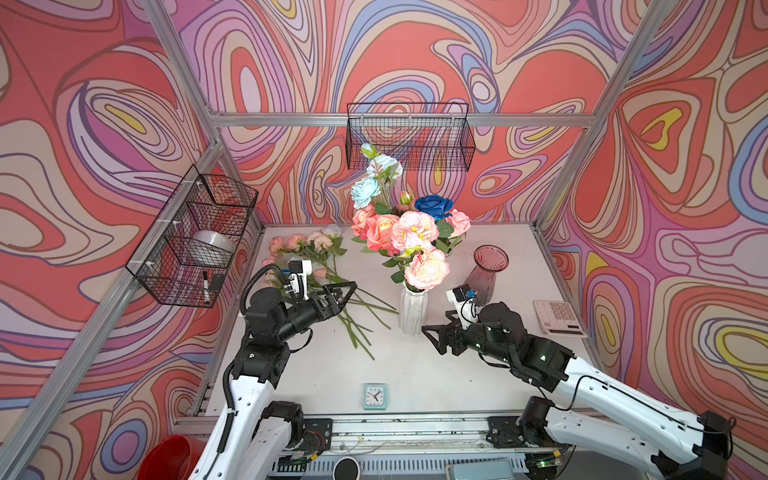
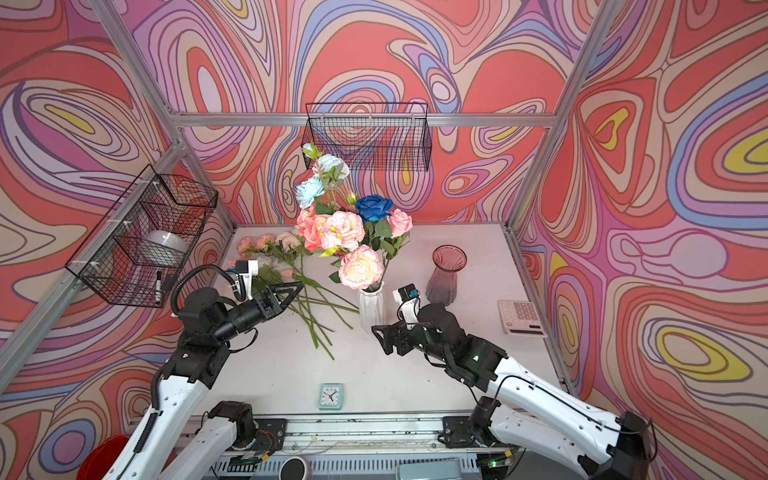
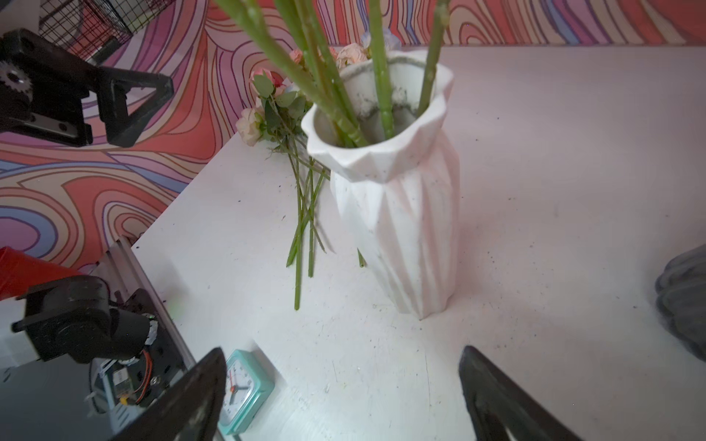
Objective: Arrange the flowers into the vase
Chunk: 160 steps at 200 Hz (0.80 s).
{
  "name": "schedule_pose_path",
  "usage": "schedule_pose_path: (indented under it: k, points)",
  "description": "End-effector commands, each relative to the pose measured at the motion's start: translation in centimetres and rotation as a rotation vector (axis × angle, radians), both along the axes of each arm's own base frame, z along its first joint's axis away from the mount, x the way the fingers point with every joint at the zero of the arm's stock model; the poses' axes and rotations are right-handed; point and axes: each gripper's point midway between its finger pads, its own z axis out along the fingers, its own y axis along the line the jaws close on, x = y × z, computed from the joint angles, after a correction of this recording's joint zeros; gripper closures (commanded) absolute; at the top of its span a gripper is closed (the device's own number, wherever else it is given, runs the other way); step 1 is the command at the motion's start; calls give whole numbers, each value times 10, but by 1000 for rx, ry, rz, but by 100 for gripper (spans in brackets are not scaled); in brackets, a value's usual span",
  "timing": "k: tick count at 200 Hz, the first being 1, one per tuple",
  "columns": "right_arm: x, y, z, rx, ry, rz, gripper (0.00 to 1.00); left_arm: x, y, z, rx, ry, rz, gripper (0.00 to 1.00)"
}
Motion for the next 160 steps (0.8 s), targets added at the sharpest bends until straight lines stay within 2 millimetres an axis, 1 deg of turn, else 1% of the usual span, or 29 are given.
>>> schedule_pose_path:
  k: [1, 21, 64, 96, 105, 135, 145, 160]
  points:
    - [25, 5, 41, 113, -223, -63, 2, 1, -4, 3, -9, -19, -18, 0]
    - [32, 10, 44, 130, -276, -68, 2, 4, -6, -3, -5, 1, -25, 0]
    - [50, 18, 30, 77, -334, -98, 2, 11, -9, -9, -7, 18, -31, 0]
    - [61, 22, 29, 56, -384, -117, 2, 17, -13, -15, -2, 33, -38, 0]
    - [64, 24, 28, 47, -392, -119, 2, 20, -14, -18, 2, 37, -39, 2]
    - [70, 28, 24, 22, -413, -121, 2, 40, -24, -29, 10, 71, -51, 9]
    - [70, 28, 24, 17, -418, -123, 2, 48, -31, -30, 5, 78, -68, 10]
    - [72, 28, 24, 8, -425, -130, 2, 64, -42, -39, 24, 108, -78, 12]
